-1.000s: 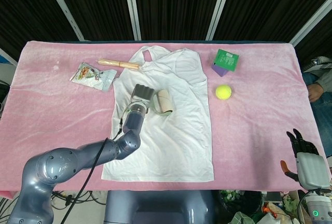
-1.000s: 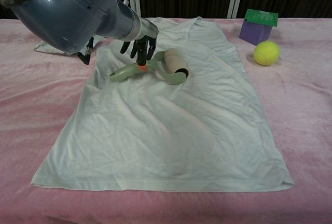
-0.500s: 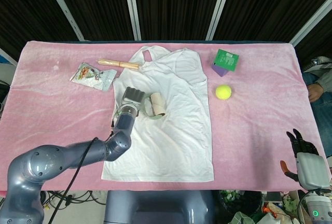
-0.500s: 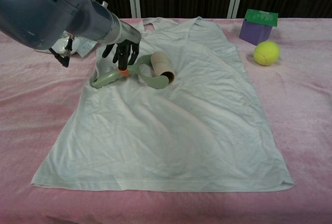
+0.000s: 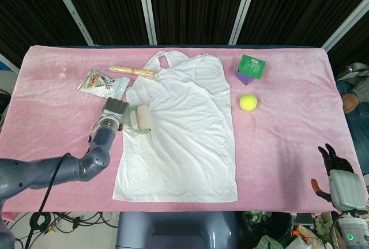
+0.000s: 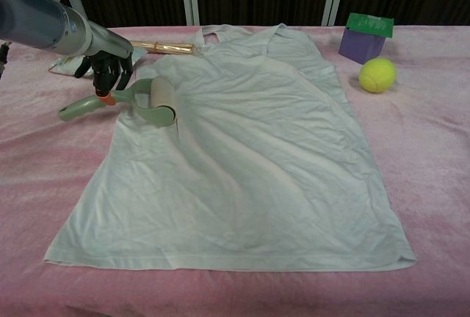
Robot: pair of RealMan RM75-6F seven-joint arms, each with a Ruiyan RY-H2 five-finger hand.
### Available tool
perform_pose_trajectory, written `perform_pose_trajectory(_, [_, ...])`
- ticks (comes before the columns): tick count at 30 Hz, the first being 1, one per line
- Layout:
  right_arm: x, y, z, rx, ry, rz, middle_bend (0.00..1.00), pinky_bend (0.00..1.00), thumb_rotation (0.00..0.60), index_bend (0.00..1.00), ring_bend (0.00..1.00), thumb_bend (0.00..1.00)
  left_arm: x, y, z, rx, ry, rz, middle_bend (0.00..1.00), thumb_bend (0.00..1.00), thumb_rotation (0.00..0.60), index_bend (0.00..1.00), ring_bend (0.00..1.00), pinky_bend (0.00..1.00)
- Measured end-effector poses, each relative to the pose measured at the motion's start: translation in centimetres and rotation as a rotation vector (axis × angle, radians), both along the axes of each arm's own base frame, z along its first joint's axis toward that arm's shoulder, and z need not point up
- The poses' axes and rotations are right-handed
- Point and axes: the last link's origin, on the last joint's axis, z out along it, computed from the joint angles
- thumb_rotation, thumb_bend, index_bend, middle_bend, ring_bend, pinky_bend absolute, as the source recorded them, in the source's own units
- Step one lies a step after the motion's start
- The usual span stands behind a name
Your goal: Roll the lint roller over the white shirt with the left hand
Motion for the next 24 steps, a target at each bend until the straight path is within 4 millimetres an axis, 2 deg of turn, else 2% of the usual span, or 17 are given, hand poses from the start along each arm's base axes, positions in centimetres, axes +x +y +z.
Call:
perform_pose_trajectory(5, [0.0, 0.0, 0.0, -0.001, 0.001, 0.000, 0.00, 0.15, 0.600, 0.03, 0.17, 0.28, 0.5, -0.1, -0.7, -0.013, 0.001, -0.024, 0.59, 0.41, 0.600, 0.63, 0.43, 0.59])
perform_pose_trajectory(11, [0.0, 0.0, 0.0, 0.001, -0.004, -0.003, 0.00, 0.15, 0.600, 0.03, 0.17, 0.28, 2.3, 0.3, -1.1, 0.009, -0.015, -0.055, 0.60, 0.41, 0.600, 0.63, 0.43, 0.59])
perform_pose_trajectory(17, [0.0, 0.0, -0.1, 0.003, -0.010, -0.006, 0.00, 0.15, 0.600, 0.03, 0.17, 0.28, 5.2, 0.5, -2.0, 0.018, -0.026, -0.088, 0.60, 0.41, 0.600, 0.63, 0.43, 0.59])
perform_pose_trajectory(24, [-0.1, 0.0, 0.0, 0.002, -0.012, -0.010, 0.00, 0.15, 0.600, 0.03, 0.17, 0.28, 8.6, 0.3, -4.6, 0.000, -0.028, -0.119, 0.60, 0.41, 0.600, 0.64, 0.43, 0.59])
